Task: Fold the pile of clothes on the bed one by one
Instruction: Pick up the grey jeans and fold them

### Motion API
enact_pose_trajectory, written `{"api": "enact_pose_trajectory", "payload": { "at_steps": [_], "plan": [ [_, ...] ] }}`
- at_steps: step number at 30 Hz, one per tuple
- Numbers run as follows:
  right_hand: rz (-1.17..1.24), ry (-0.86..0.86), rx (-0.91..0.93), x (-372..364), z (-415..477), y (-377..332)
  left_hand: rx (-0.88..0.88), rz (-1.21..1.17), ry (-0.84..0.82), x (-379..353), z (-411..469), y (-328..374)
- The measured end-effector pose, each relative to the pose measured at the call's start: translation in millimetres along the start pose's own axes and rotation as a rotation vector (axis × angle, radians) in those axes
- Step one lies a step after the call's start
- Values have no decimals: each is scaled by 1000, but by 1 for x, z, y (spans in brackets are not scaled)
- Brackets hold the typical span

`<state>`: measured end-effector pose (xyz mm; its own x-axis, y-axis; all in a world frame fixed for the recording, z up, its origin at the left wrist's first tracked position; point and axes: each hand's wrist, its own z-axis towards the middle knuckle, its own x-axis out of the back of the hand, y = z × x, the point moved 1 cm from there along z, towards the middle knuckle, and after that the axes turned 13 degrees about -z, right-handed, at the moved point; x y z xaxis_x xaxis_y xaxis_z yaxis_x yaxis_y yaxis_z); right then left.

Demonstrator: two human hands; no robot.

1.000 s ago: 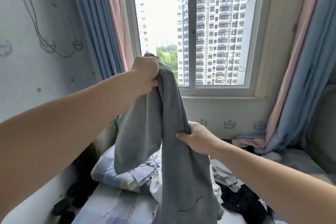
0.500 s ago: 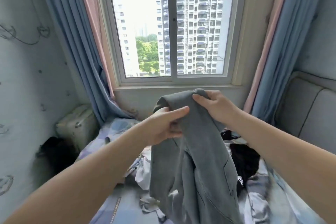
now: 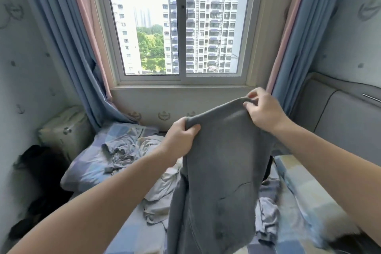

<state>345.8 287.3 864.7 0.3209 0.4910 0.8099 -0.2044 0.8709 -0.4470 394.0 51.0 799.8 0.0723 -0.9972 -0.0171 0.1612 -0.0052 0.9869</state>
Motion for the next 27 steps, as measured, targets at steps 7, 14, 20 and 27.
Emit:
{"api": "enact_pose_trajectory", "payload": {
  "at_steps": [7,14,20,27],
  "plan": [
    [302,-400,-44,-58,-107,-29,160,-355,134,-32,14,35],
    [640,-506,19,-83,-94,-12,75,-302,269,-9,29,43],
    [822,-289,-44,-36,-50,-18,354,-349,-221,15,3,-13],
    [728,-281,-7,-13,-28,-10,219,10,-240,-25,-26,-58]
  ]
}}
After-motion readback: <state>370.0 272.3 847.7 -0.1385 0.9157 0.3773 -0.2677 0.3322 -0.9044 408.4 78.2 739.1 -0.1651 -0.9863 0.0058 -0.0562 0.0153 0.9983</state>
